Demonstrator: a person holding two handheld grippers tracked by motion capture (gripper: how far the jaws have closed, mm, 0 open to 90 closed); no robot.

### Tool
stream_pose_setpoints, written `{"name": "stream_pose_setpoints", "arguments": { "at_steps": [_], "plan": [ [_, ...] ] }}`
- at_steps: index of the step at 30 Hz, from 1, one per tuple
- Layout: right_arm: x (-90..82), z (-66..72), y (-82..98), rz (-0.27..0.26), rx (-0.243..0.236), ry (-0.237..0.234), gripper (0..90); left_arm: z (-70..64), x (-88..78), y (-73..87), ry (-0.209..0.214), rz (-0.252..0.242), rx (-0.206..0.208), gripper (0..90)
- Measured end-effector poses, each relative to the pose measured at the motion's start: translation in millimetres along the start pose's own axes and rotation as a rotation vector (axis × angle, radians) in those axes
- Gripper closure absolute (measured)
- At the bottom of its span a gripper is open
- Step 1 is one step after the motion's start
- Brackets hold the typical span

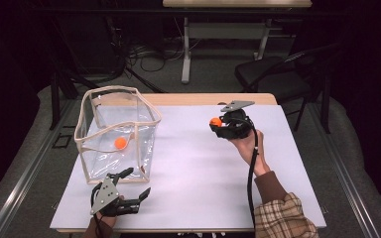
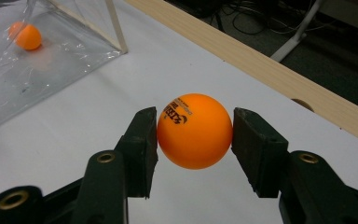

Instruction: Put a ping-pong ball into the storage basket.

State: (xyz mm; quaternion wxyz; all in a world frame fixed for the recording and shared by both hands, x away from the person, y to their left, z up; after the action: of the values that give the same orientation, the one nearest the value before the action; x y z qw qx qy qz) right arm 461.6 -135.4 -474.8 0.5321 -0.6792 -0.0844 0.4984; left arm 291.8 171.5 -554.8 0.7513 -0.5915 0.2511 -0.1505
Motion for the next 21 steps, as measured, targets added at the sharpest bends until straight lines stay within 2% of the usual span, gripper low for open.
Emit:
{"name": "stream_pose_setpoints", "arguments": {
  "at_steps": [21],
  "plan": [
    [7.1,14.0,-16.1,-0.014,-0.024,-0.039,51.0,-0.7,0.4,0.1,0.004,0.002,0.000,15.6]
  ]
}}
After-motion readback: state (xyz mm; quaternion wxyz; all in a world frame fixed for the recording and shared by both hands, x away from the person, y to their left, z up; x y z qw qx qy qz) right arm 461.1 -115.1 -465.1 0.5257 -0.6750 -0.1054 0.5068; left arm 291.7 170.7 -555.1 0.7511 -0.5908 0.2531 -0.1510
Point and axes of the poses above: each handheld gripper's, and its own axes: x roughly forward along the jaws, y roughly out of its underside, z roughly to its left, the point moved 6 cm from there along x, roughly forward along the jaws, and after that the axes turned 13 degrees about -y, right-handed, at the moved point
